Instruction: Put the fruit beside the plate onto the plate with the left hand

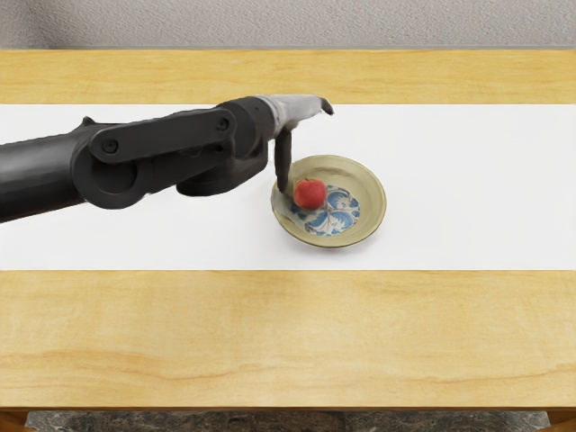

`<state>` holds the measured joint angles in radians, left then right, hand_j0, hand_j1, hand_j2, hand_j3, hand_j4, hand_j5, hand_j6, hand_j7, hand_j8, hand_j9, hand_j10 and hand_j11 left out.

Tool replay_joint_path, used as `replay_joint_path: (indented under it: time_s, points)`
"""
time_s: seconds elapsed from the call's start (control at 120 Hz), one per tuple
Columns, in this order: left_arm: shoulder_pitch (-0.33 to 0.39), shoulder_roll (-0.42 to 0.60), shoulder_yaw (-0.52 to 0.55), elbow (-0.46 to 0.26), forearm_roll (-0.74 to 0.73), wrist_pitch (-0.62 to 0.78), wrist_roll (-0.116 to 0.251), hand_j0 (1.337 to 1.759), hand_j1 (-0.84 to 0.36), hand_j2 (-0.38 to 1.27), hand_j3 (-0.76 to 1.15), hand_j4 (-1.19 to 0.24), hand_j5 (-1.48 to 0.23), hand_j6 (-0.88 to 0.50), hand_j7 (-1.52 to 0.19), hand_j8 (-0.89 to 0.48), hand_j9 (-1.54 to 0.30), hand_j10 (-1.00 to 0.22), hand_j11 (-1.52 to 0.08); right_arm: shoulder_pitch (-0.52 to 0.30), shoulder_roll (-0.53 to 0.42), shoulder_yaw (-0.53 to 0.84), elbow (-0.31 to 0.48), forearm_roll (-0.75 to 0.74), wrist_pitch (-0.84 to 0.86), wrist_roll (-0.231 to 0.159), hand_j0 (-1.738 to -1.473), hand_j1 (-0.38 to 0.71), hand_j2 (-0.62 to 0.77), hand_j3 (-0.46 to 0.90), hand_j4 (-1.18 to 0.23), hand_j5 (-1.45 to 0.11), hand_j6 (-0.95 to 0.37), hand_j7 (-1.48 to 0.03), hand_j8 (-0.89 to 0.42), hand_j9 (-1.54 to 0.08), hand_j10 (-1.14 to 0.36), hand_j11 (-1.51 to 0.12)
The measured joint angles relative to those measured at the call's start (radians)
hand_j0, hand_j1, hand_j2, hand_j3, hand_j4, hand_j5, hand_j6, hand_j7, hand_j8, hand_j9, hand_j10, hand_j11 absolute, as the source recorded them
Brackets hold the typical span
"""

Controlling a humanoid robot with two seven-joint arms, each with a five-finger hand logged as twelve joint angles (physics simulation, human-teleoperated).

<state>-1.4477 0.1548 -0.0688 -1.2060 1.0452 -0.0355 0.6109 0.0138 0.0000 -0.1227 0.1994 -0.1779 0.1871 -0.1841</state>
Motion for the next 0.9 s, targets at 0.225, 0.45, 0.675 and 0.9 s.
replay_joint_path:
  time_s: [0.225, 0.45, 0.675, 0.9]
  points:
    - [0.024, 0.271, -0.122, -0.218, -0.377, -0.143, 0.0, 1.658, 0.3, 0.03, 0.0, -0.05, -0.07, -0.04, -0.07, -0.04, -0.07, -0.05, -0.07, 0.0, 0.0, 0.0, 0.0, 0.0, 0.0, 0.0, -1.658, -0.33, 0.0, 0.0, -0.02, -0.02, -0.01, -0.02, -0.02, -0.02, -0.02, -0.02]
    - [0.321, 0.503, -0.417, -0.292, -0.76, -0.482, 0.0, 1.658, 0.33, 0.01, 0.0, -0.02, -0.03, -0.02, -0.02, -0.02, -0.02, -0.02, -0.02, 0.0, 0.0, 0.0, 0.0, 0.0, 0.0, 0.0, -1.658, -0.33, 0.0, 0.0, -0.01, -0.02, -0.01, -0.02, -0.01, -0.02, -0.01, -0.02]
    - [0.433, 0.77, -0.531, -0.301, -1.05, -0.565, 0.0, 1.658, 0.34, 0.0, 0.0, -0.01, -0.01, -0.01, -0.01, -0.01, -0.01, -0.01, -0.01, 0.0, 0.0, 0.0, 0.0, 0.0, 0.0, 0.0, -1.658, -0.33, 0.0, 0.0, -0.01, -0.02, -0.01, -0.02, -0.01, -0.02, -0.01, -0.02]
    - [0.458, 0.802, -0.547, -0.302, -1.124, -0.575, 0.0, 1.658, 0.34, 0.0, 0.0, 0.0, -0.01, 0.0, -0.01, 0.0, -0.01, 0.0, -0.01, 0.0, 0.0, 0.0, 0.0, 0.0, 0.0, 0.0, -1.658, -0.33, 0.0, 0.0, -0.01, -0.02, -0.01, -0.02, -0.01, -0.02, -0.01, -0.02]
